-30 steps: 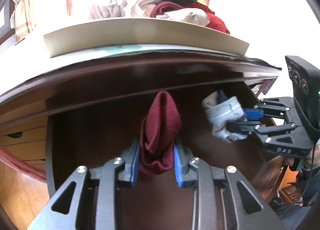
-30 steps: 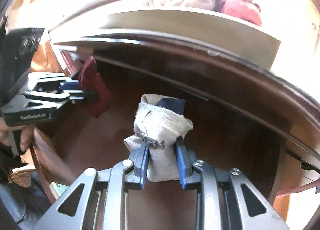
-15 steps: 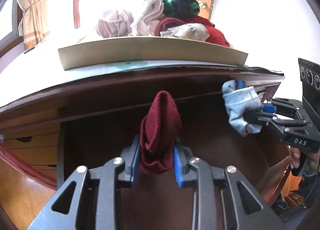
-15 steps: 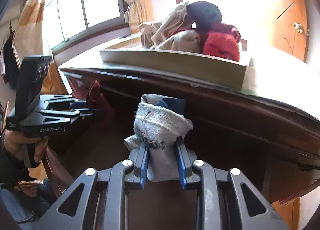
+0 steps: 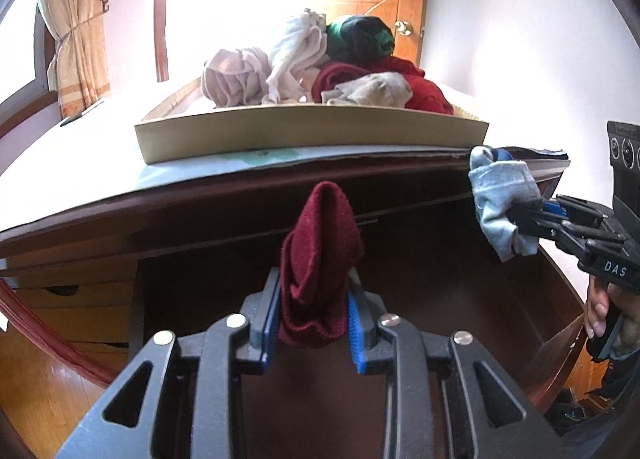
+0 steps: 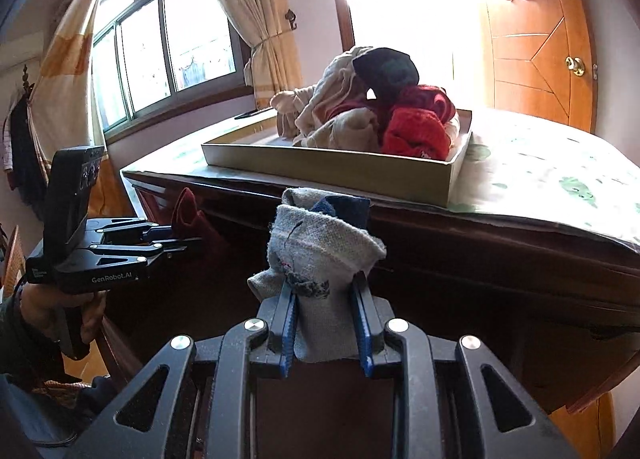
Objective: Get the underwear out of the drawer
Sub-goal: 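Lift the maroon sock and white underwear out of the drawer with both grippers, then carry the maroon sock and white underwear over the beige tray with both grippers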
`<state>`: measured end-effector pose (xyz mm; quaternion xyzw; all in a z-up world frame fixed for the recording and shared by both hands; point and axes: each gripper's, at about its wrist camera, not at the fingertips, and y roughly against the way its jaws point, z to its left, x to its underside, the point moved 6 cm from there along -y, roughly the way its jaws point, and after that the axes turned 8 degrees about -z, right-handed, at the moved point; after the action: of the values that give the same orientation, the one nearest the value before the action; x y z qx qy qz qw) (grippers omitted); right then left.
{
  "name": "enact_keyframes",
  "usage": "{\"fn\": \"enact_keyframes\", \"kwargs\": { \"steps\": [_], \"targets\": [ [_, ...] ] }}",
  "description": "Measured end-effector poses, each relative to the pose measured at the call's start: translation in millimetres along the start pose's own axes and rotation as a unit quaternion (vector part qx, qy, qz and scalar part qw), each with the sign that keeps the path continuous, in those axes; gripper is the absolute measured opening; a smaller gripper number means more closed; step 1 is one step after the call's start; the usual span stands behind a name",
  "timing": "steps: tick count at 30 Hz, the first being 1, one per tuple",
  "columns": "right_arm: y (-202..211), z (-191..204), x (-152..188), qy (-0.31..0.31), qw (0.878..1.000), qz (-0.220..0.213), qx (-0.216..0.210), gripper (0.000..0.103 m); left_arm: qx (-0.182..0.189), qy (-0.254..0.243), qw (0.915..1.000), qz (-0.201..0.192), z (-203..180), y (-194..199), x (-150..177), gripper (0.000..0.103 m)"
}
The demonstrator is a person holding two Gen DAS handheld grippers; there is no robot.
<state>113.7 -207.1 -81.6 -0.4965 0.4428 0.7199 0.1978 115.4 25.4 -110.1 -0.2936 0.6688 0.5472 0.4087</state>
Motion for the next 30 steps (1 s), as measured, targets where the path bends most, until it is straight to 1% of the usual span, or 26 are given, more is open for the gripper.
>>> {"fn": "enact_keyframes", "kwargs": {
  "steps": [5, 7, 11, 15, 30],
  "targets": [
    [-2, 9, 7, 0.007, 1.0, -0.002, -0.002, 0.027, -0.006, -0.002, 0.9998, -0.016, 0, 9, -1, 0.027],
    [3, 12, 5, 0.017, 1.0, -0.016, -0.001, 0.027, -0.009, -0.004, 0.9997, -0.024, 2, 11, -2, 0.027],
    [3, 15, 5, 0.022, 1.0, -0.019, -0.003, 0.027, -0.012, -0.006, 0.9993, -0.033, 3, 13, -4, 0.027],
    [7, 16, 4, 0.022, 0.999, -0.036, -0.008, 0.027, -0.016, -0.008, 0.9989, -0.042, 3, 13, -5, 0.027],
    [19, 29, 2, 0.049, 0.995, -0.086, -0.015, 0.027, -0.04, -0.024, 0.9939, -0.099, 0, 26, -11, 0.027]
  ]
}}
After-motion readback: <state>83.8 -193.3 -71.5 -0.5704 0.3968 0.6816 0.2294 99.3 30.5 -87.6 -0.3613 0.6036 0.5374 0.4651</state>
